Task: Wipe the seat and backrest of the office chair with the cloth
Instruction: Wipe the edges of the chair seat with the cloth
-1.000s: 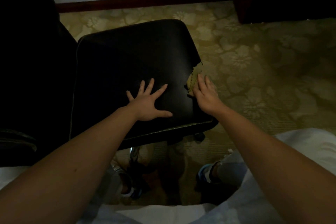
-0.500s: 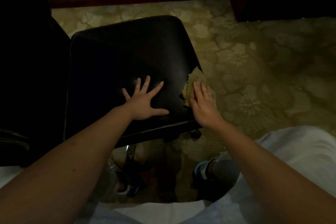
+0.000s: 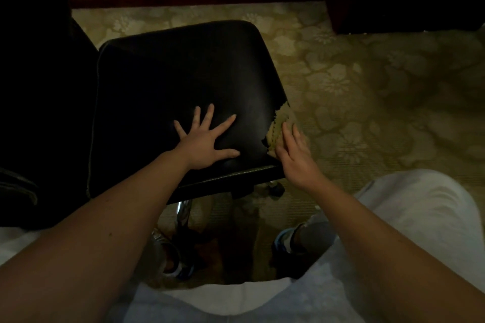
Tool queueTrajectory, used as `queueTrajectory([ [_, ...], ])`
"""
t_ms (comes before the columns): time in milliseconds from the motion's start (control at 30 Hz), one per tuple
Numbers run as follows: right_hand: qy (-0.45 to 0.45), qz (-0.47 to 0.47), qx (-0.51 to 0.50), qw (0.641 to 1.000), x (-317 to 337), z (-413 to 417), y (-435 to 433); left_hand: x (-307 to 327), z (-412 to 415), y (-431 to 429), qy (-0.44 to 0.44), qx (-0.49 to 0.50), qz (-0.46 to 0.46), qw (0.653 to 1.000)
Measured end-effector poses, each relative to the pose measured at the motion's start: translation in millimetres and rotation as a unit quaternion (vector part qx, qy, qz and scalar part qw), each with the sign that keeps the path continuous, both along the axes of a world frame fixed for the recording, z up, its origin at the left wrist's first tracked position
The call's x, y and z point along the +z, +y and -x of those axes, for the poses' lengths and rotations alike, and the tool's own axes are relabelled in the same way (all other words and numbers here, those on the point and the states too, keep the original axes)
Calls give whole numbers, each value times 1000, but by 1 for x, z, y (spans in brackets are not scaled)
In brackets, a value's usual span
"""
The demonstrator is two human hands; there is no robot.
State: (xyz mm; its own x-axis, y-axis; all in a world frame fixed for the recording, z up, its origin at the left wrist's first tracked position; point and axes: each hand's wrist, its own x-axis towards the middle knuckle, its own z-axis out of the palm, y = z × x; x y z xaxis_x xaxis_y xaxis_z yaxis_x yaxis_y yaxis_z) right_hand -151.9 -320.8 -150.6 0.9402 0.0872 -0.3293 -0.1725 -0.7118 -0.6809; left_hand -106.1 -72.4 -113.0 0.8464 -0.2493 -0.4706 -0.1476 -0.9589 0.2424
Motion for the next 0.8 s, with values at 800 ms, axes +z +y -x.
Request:
queueTrajectory([
  [800,-39,13,11,999,-3,7,10,-12,5,4,-30,9,9,999],
])
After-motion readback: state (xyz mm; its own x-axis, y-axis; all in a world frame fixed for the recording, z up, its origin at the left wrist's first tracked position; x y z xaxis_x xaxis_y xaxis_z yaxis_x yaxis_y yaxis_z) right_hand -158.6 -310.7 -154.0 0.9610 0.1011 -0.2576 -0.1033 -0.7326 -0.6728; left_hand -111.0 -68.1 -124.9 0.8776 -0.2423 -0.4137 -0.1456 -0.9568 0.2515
